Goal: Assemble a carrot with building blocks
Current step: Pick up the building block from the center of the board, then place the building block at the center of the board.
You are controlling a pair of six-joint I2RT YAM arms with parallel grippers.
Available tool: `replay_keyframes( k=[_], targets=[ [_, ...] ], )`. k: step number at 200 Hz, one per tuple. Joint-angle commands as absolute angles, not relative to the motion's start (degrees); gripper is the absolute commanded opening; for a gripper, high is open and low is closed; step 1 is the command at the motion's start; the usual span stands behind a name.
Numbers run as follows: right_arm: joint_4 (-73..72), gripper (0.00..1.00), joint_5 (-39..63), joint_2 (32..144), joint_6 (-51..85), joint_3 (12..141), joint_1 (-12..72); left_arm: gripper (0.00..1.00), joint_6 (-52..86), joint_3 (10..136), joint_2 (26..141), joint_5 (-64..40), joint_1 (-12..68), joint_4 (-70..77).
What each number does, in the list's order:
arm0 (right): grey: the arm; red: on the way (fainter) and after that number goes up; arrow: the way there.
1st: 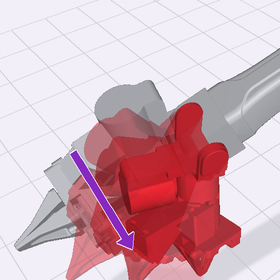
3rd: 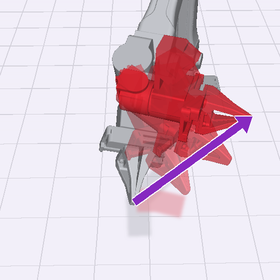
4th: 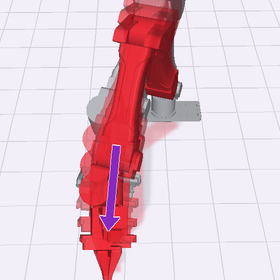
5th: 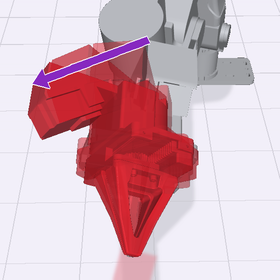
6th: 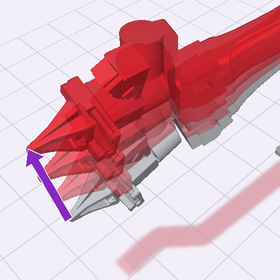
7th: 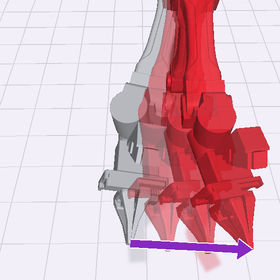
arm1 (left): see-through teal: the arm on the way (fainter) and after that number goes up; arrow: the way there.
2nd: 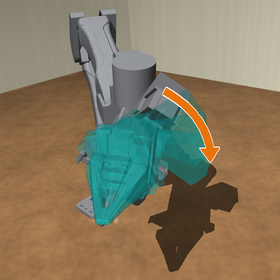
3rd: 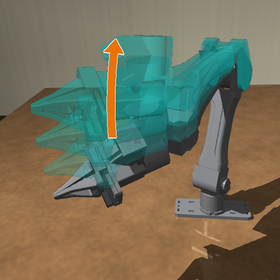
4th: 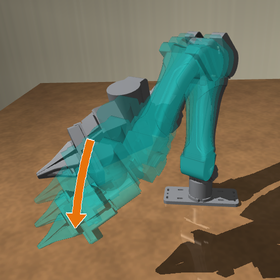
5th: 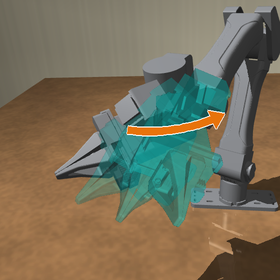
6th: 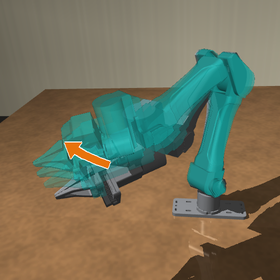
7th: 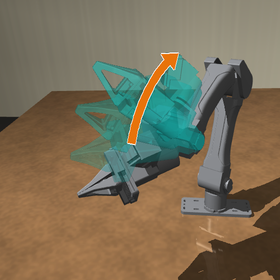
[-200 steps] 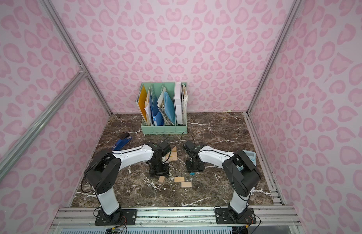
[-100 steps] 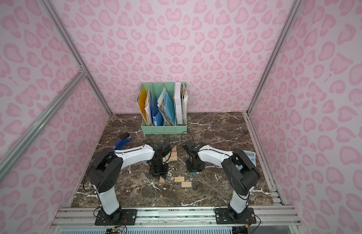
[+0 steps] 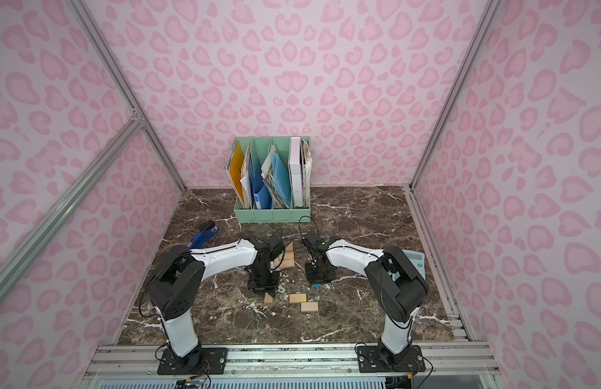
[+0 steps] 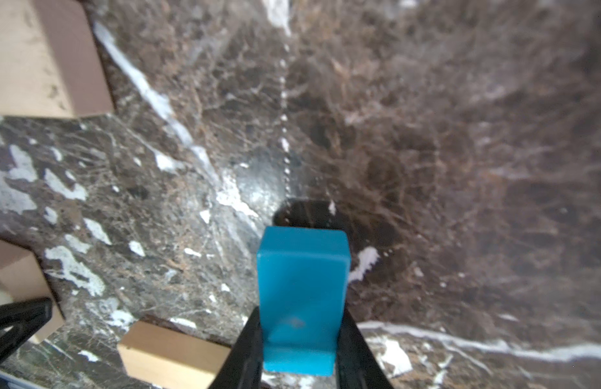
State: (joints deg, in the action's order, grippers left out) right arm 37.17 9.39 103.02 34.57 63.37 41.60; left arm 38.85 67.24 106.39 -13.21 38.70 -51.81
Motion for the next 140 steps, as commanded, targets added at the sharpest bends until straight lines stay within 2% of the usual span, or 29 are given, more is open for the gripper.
replay_keyframes(
  k=[1,100,123,140],
  targets=[
    [36.8,0.12,10.9,104.1,33.0,65.2,42.1,0.18,38.2,67.9,105.3,-11.8,37.6,-53.7],
    [39.3,0.10,11.1,107.6,27.0,69.6,46.3,0.15,29.2,69.7,105.6,-12.2,31.5,-55.9],
    [39.9,0.19,10.6,108.5,25.1,71.0,47.2,0.16,26.6,70.5,106.9,-12.5,31.5,-56.0],
    [40.6,0.19,9.8,109.2,24.0,72.0,47.6,0.16,25.1,70.6,107.1,-13.5,31.5,-55.5]
  ],
)
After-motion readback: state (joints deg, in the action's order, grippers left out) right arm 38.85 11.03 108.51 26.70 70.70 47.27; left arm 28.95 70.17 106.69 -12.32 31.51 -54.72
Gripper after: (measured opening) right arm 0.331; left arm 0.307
